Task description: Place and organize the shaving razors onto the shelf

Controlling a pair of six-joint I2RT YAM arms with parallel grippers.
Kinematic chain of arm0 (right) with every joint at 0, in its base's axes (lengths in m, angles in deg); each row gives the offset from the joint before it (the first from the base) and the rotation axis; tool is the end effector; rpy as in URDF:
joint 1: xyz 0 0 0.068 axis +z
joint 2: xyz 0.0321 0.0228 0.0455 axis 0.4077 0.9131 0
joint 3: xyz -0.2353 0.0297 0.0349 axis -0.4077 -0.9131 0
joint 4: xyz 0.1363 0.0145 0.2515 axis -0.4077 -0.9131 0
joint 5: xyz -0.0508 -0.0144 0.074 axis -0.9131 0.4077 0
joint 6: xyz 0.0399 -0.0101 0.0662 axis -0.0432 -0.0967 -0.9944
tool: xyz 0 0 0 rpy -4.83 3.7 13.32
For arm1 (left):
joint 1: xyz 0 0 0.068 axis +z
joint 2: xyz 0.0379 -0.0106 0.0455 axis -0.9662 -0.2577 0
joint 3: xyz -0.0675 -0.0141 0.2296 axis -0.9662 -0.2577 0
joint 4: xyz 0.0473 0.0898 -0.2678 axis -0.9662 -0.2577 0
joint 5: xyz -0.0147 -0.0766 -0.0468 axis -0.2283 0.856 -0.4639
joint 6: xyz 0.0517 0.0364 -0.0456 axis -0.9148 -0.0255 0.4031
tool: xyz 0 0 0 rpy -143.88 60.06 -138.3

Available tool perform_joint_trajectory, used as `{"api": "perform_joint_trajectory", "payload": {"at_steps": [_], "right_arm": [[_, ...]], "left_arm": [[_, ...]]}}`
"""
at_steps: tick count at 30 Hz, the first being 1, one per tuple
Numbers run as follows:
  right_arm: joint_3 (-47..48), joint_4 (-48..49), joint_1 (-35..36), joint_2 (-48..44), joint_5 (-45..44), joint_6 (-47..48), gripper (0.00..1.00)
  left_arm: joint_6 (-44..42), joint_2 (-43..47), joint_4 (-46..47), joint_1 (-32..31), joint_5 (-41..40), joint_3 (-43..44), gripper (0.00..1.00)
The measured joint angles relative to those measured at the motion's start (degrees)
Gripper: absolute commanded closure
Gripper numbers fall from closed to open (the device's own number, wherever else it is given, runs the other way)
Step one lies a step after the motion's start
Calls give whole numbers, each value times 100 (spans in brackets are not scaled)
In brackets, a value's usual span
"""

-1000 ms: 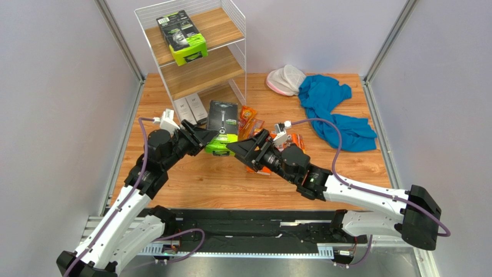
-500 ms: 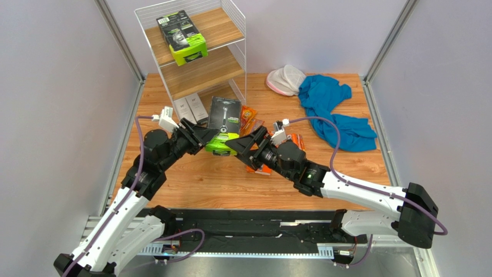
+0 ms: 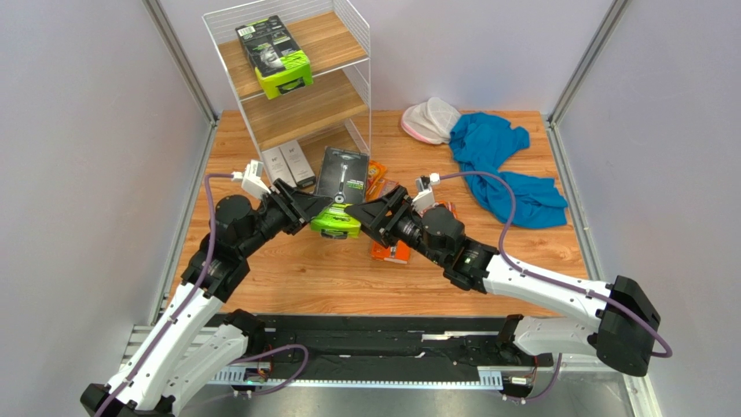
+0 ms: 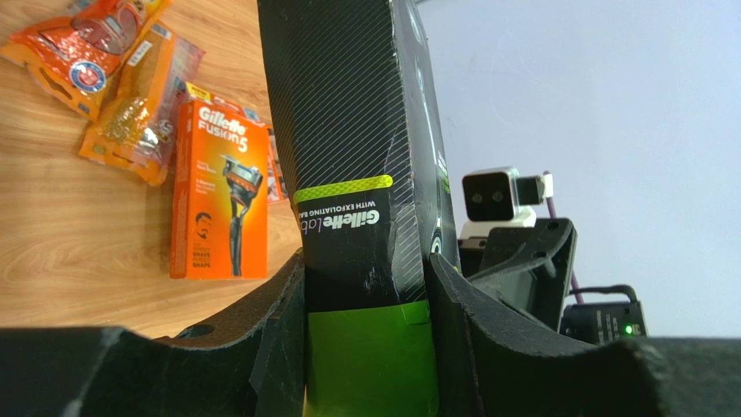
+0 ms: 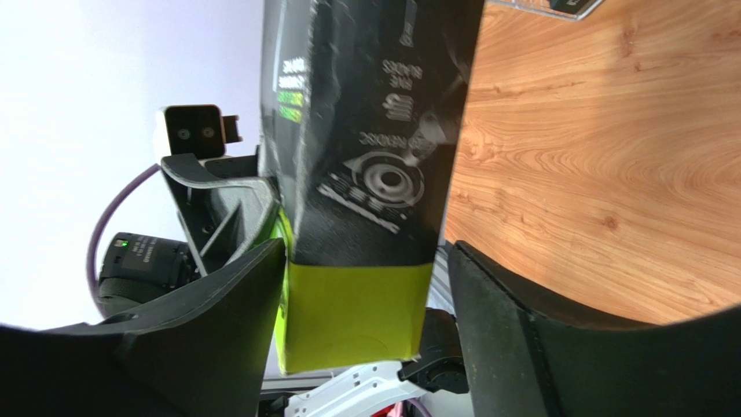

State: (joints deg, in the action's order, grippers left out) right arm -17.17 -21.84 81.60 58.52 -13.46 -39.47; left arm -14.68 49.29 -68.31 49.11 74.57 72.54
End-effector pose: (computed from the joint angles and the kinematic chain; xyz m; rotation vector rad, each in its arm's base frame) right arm 0.1913 0.2849 0.2542 0.4481 1.9455 1.5618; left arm 0.2171 -0.1206 0.3169 -0.4579 1.8587 -1.2885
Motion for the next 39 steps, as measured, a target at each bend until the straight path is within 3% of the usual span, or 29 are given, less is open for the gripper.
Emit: {"api": "perform_joint_trajectory", "payload": {"at_steps": [4, 5, 8, 11, 14, 17, 18, 21, 29, 39], "right_arm": [[0, 142, -50, -42, 90, 153, 49], [0, 160, -61, -44, 129, 175, 58], [0, 225, -74, -31, 240, 203, 72], [0, 323, -87, 22, 319, 227, 81], [0, 356, -118, 57, 402, 254, 88], [2, 337, -195, 59, 595, 304, 92], [2, 332, -232, 59, 673, 323, 93], [11, 306, -503, 50, 1198, 428, 94], [573, -560, -1292, 4, 2940, 1488, 97], [1937, -1998, -1499, 592, 4404, 3047, 100]], "left_arm": [[42, 20, 98, -15, 118, -55, 100], [52, 46, 149, -15, 111, -90, 100], [66, 149, 227, -17, 83, -179, 100], [52, 208, 216, -20, 39, -197, 99], [9, 223, 173, -20, 9, -197, 86], [-74, 234, 107, -22, 15, -186, 69], [-105, 234, 87, -22, 24, -173, 58], [-227, 229, 28, -33, 66, -125, 43], [-577, 177, -20, -68, 455, -79, 31], [-905, 525, 76, -50, 680, -120, 23]]}}
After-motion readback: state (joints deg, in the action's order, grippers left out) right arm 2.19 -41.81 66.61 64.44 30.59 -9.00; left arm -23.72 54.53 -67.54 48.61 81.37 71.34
